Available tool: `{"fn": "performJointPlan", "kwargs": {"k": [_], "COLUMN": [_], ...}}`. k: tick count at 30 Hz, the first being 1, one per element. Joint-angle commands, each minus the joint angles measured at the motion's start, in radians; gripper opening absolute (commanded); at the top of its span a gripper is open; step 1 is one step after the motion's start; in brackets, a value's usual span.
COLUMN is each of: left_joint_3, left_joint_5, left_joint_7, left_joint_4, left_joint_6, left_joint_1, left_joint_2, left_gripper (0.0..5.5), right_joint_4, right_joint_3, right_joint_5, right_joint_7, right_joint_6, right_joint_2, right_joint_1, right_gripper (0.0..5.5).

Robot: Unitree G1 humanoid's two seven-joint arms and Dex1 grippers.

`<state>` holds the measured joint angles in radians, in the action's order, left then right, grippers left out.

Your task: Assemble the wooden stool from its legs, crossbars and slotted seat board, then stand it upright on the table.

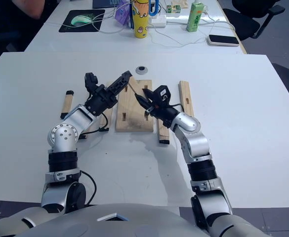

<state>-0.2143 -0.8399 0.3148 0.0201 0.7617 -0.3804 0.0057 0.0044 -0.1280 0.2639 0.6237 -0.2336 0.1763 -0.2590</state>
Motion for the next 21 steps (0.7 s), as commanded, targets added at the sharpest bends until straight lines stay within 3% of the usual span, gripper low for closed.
{"fn": "performJointPlan", "kwargs": {"k": [1,4,19,21], "left_joint_3": [0.009,0.015,0.025,0.021], "left_joint_5": [-0.001,0.022,0.036,0.036], "left_joint_7": [-0.002,-0.006,-0.003,0.001], "left_joint_4": [-0.007,-0.004,0.012,0.020], "left_joint_6": [0.017,0.004,0.008,-0.002], "left_joint_1": [-0.012,-0.013,-0.007,-0.006], "left_joint_2": [0.008,0.015,0.018,0.019], "left_gripper": [3.11,2.91,0.53,0.48], "right_joint_4": [-0.019,-0.008,-0.002,0.004], "right_joint_3": [-0.007,-0.003,-0.019,-0.011], "right_joint_5": [0.023,0.015,-0.003,0.003], "right_joint_7": [0.029,0.024,0.025,0.029], "right_joint_6": [-0.007,-0.001,0.025,0.027], "right_joint_2": [0.007,0.015,0.025,0.024], "right_joint_1": [0.013,0.011,0.029,0.028], "right_gripper": [1.34,1.34,1.34,1.34]}}
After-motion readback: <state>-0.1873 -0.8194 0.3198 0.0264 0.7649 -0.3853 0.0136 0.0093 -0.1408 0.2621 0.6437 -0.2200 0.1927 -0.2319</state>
